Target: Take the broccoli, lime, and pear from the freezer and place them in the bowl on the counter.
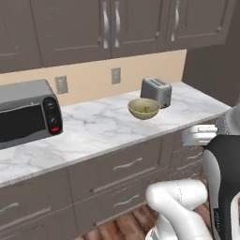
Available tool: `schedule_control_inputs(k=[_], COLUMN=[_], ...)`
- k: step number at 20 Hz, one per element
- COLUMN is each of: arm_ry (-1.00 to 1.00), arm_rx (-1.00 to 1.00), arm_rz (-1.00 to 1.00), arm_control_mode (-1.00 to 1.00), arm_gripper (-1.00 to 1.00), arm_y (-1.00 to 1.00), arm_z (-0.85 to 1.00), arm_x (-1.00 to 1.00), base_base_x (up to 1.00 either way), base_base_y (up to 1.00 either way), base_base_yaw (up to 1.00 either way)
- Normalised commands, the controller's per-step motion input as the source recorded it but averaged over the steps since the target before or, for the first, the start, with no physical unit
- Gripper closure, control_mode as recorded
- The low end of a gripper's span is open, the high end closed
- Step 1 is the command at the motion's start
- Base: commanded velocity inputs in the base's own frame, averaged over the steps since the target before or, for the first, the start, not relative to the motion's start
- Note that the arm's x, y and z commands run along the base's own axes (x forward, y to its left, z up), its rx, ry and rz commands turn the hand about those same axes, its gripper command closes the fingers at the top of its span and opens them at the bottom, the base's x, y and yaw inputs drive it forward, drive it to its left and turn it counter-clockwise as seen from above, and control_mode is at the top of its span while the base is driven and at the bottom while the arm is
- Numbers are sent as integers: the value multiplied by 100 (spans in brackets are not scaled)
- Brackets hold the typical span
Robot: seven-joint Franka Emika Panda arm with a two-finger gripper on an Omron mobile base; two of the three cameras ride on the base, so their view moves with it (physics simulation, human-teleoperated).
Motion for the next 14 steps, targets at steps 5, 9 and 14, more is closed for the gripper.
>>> schedule_control_inputs(k=[5, 9, 14], arm_ry=[0, 0, 0], arm_rx=[0, 0, 0], arm_rz=[0, 0, 0], arm_control_mode=[100, 100, 100], arm_gripper=[100, 100, 100], arm_y=[0, 0, 0], arm_z=[0, 0, 0], arm_x=[0, 0, 0], base_base_x=[68, 58, 62], base_base_y=[-72, -95, -15], base_base_yaw=[60, 34, 9])
